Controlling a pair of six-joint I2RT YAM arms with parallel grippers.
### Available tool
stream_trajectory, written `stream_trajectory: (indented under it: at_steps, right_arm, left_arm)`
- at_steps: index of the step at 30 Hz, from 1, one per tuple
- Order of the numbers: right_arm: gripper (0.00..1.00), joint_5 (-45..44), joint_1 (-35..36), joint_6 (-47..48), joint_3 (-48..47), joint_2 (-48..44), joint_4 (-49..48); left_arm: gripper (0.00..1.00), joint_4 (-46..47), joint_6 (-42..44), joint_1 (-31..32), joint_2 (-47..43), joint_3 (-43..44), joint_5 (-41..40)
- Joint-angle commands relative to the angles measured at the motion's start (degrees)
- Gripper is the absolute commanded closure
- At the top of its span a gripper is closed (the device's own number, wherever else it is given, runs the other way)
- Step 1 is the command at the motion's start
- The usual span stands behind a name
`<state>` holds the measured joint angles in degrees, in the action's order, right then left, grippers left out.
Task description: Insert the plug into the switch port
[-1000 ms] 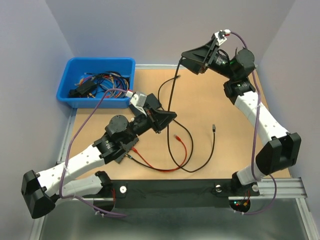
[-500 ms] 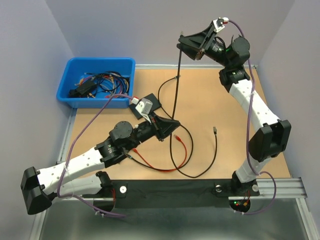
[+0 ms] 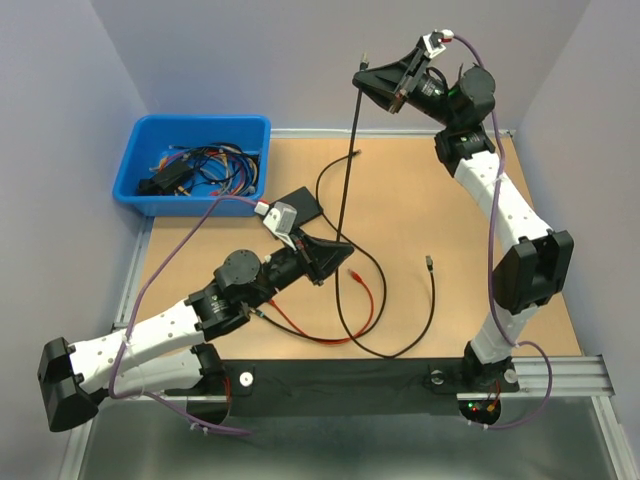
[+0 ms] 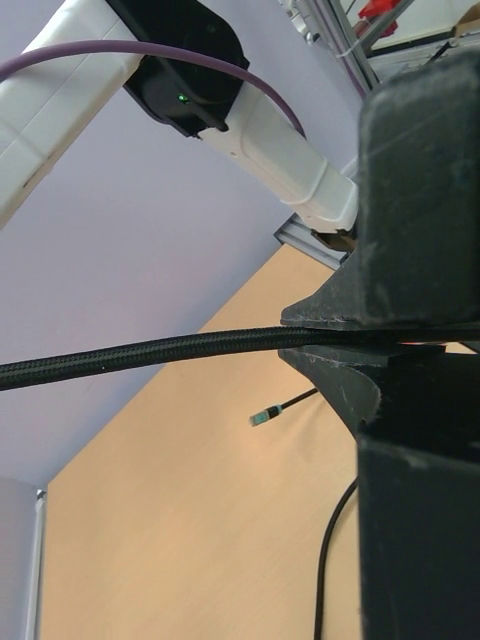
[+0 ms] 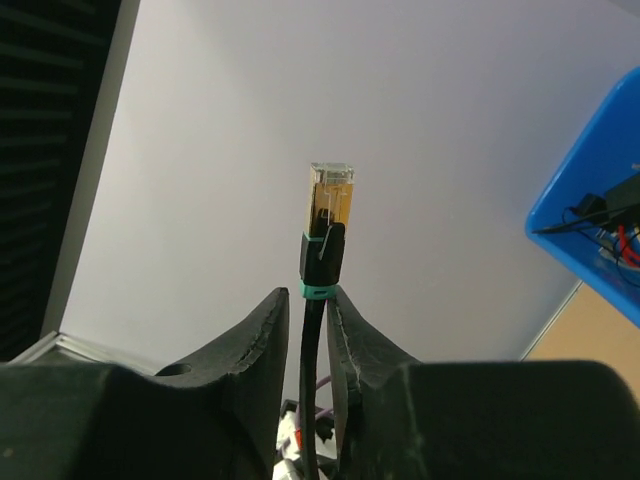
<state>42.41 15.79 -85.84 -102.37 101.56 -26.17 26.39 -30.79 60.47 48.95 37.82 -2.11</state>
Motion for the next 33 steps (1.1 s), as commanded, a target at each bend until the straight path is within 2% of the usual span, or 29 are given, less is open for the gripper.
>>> stream_trajectory:
  at_steps: [1, 8, 12, 13, 18, 21, 27, 30, 33]
  right_arm:
    - [0.75, -1.98, -0.85, -0.38, -2.49, -0.75, -3.45]
    - [0.76, -2.51, -1.03, 0.24, -0.73, -1.28, -3.53]
    - [0.66, -2.51, -1.11, -0.11, -2.48, -0.22, -3.53]
    - [0.61, -2.42, -1.29, -0.29, -2.92, 0.39, -3.53]
    - [0.6, -2.51, -1.82, -0.82, -4.95, 1.62, -3.53]
    - [0.66, -3.04, -2.34, -1.17, -5.39, 1.89, -3.53]
    - [0.69, -3.57, -2.96, -1.17, -5.3, 1.98, -3.53]
    - [0.79, -4.09, -3.31, -0.82, -5.12, 1.71, -3.53]
    - [0.99, -3.39, -3.31, -0.03, -5.3, 1.71, -3.53]
  left_arm:
    - [1.0, 1.38, -0.5, 1.06, -1.14, -1.17, -0.17]
    - [1.0, 1.47, -0.94, 1.14, -1.05, -1.7, 0.0]
    - [1.0, 1.47, -1.29, 1.32, -1.49, -2.31, -0.09]
    - [1.0, 1.47, -1.38, 1.32, -1.84, -2.58, -0.26]
    - [1.0, 1.47, -1.91, 1.41, -2.89, -3.19, -1.49]
    - [1.0, 1.47, -2.0, 1.41, -3.07, -3.19, -1.84]
    - [1.0, 1.47, -2.61, 1.41, -3.16, -3.11, -1.85]
    - [1.0, 1.73, -2.96, 1.41, -3.86, -3.37, -2.2]
    - [1.0, 2.17, -3.23, 1.41, -4.47, -4.07, -2.55]
